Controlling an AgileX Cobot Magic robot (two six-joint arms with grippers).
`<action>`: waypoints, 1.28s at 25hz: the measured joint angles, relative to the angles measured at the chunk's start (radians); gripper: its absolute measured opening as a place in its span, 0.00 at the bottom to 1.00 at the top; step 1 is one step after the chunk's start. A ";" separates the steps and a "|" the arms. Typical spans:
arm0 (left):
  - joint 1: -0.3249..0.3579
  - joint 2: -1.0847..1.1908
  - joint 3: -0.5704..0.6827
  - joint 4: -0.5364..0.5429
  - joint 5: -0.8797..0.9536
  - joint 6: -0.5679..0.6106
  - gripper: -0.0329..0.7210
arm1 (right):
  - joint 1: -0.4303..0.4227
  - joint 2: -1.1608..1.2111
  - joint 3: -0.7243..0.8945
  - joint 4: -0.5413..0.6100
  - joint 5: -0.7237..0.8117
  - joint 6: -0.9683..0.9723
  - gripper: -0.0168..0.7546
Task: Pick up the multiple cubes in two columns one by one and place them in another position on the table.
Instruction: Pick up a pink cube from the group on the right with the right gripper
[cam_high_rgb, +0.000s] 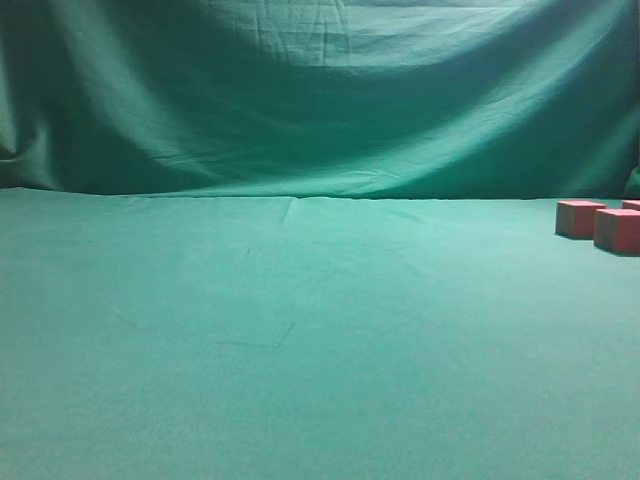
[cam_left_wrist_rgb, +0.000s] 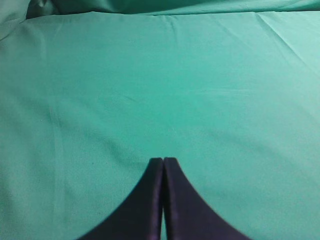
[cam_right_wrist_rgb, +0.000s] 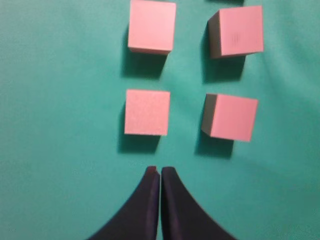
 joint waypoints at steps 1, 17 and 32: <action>0.000 0.000 0.000 0.000 0.000 0.000 0.04 | 0.000 0.014 0.000 0.000 -0.018 0.004 0.02; 0.000 0.000 0.000 0.000 0.000 0.000 0.04 | 0.002 0.214 -0.001 0.000 -0.180 -0.016 0.68; 0.000 0.000 0.000 0.000 0.000 0.000 0.04 | 0.002 0.359 -0.002 0.005 -0.283 -0.017 0.62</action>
